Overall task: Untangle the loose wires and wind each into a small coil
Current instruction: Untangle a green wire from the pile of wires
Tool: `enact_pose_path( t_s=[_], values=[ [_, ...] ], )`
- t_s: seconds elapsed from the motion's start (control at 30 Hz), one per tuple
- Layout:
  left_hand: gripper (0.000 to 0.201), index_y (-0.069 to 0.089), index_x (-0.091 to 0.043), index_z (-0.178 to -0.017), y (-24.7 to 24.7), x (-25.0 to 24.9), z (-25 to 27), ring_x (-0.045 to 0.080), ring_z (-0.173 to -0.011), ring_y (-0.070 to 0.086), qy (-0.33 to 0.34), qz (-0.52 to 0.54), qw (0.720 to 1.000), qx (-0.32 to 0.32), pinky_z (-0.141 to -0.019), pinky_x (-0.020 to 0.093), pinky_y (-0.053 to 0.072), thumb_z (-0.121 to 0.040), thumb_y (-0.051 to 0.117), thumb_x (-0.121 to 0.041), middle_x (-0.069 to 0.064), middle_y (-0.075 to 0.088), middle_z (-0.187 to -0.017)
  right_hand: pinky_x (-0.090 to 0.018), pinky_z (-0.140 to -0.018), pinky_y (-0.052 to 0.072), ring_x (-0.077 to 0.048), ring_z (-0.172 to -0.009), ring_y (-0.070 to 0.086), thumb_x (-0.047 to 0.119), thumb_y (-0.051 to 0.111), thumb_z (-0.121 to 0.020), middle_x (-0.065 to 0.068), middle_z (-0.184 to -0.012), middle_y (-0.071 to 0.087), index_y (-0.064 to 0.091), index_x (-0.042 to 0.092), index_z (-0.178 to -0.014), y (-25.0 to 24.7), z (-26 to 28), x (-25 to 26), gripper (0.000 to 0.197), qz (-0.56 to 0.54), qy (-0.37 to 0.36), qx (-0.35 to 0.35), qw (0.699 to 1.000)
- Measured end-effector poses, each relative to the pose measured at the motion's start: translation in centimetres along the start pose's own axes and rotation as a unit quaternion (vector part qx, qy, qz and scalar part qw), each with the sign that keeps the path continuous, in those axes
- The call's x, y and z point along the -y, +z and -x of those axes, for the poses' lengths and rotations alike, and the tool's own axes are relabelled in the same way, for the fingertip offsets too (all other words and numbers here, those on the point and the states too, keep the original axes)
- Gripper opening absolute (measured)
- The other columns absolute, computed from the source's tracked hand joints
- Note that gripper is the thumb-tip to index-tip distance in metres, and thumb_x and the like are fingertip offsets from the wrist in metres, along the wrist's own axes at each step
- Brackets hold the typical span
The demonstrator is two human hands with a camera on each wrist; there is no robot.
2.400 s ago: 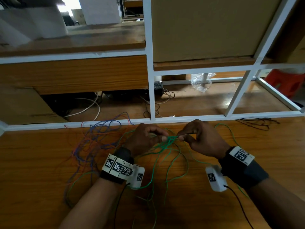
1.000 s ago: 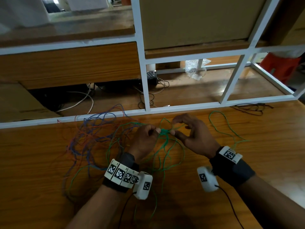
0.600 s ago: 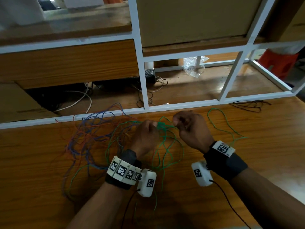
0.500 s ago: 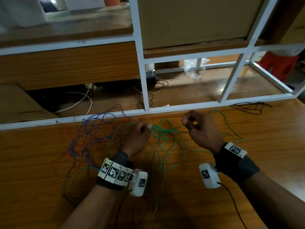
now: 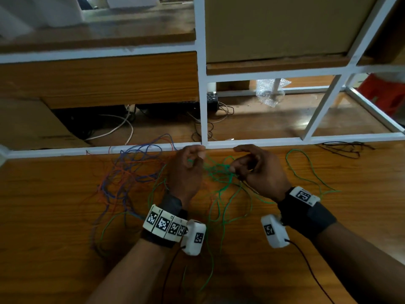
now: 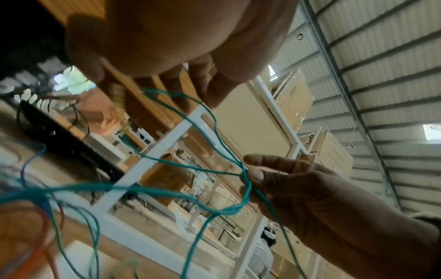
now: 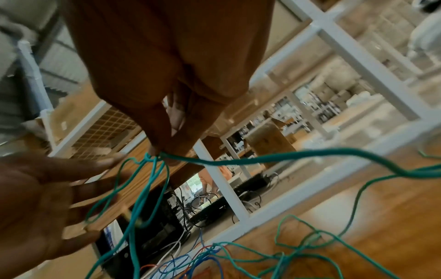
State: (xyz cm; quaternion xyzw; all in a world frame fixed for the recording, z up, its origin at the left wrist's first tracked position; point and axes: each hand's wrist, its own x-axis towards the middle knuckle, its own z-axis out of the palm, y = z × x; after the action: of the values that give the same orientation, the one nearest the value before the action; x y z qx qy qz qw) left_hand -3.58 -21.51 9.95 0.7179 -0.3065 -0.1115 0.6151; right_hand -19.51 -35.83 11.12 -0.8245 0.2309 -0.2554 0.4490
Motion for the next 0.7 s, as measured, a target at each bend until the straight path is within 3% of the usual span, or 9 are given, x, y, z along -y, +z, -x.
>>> enact_pose_path(
  t_s=[0.07,0.13,0.23,0.33,0.4,0.53,0.6,0.7],
  values=[
    [0.006,0.068,-0.033,-0.093,-0.8,0.0,0.5,0.014,-0.102,0.064,0.091,-0.054,0.988,-0.111,-0.091,0.044,0.053,-0.088,0.067,-0.03,-0.008,0.069,-0.102,-0.051,-0.068,0.064,-0.02,-0.076,0.077,0.001,0.077,-0.087,0.003,-0.083,0.079,0.064,0.022,-0.122,0.0,0.2,-0.1,0.042,-0.06,0.032,-0.02,0.997],
    [0.008,0.07,-0.03,-0.09,-0.8,-0.5,1.8,0.011,-0.095,0.063,0.137,-0.097,0.977,-0.129,-0.085,0.04,0.054,-0.084,0.072,-0.034,-0.014,0.067,-0.097,-0.054,-0.065,0.062,-0.025,-0.072,0.076,0.004,0.079,-0.087,0.001,-0.084,0.079,0.062,0.024,-0.121,0.4,0.5,-0.4,0.042,-0.068,0.029,-0.031,0.997],
    [0.01,0.075,-0.031,-0.086,0.6,-0.7,3.5,0.006,-0.074,0.063,0.116,-0.095,0.988,-0.047,-0.068,0.031,0.054,-0.082,0.075,-0.039,-0.018,0.069,-0.084,-0.052,-0.066,0.063,-0.02,-0.071,0.076,0.013,0.083,-0.086,0.004,-0.085,0.079,0.063,0.031,-0.12,1.4,0.6,-0.6,0.044,-0.048,0.018,-0.041,0.998],
    [0.009,0.079,-0.027,-0.089,1.9,-0.5,3.5,0.003,-0.068,0.063,0.085,-0.111,0.99,-0.018,-0.064,0.027,0.054,-0.083,0.077,-0.034,-0.012,0.072,-0.082,-0.045,-0.068,0.064,-0.009,-0.07,0.076,0.014,0.081,-0.088,0.009,-0.085,0.079,0.066,0.023,-0.125,1.9,1.0,-0.6,0.041,-0.016,-0.008,-0.036,0.999],
    [0.005,0.08,-0.023,-0.088,2.2,-0.5,3.2,0.003,-0.068,0.065,0.069,-0.111,0.991,-0.007,-0.063,0.023,0.054,-0.084,0.078,-0.025,-0.011,0.073,-0.082,-0.04,-0.072,0.064,-0.004,-0.074,0.075,0.014,0.078,-0.09,0.011,-0.087,0.079,0.066,0.017,-0.129,2.0,1.2,-0.4,0.041,0.009,-0.035,-0.03,0.999],
    [0.004,0.074,-0.034,-0.076,1.8,-0.9,2.5,-0.002,-0.074,0.069,0.001,-0.074,0.997,0.034,-0.069,0.026,0.058,-0.076,0.071,-0.031,-0.014,0.074,-0.076,-0.033,-0.076,0.063,0.002,-0.079,0.074,0.016,0.077,-0.09,0.013,-0.088,0.079,0.067,0.016,-0.13,1.9,1.3,-0.6,0.041,0.029,-0.052,-0.039,0.997],
    [0.015,0.07,-0.034,-0.073,1.5,-1.2,2.3,-0.005,-0.069,0.067,0.005,-0.082,0.996,0.042,-0.067,0.025,0.056,-0.076,0.076,-0.022,-0.018,0.071,-0.069,-0.031,-0.074,0.062,0.003,-0.079,0.073,0.018,0.079,-0.09,0.014,-0.088,0.078,0.067,0.015,-0.129,1.9,1.3,-0.5,0.041,0.029,-0.061,-0.043,0.997],
    [0.029,0.064,-0.035,-0.088,1.4,-1.5,2.2,-0.002,-0.067,0.066,-0.02,-0.046,0.997,0.06,-0.069,0.027,0.056,-0.075,0.081,-0.014,-0.017,0.07,-0.07,-0.032,-0.073,0.062,0.003,-0.079,0.073,0.014,0.079,-0.089,0.015,-0.088,0.078,0.069,0.015,-0.128,1.8,1.3,-0.6,0.04,0.032,-0.072,-0.044,0.996]
  ],
)
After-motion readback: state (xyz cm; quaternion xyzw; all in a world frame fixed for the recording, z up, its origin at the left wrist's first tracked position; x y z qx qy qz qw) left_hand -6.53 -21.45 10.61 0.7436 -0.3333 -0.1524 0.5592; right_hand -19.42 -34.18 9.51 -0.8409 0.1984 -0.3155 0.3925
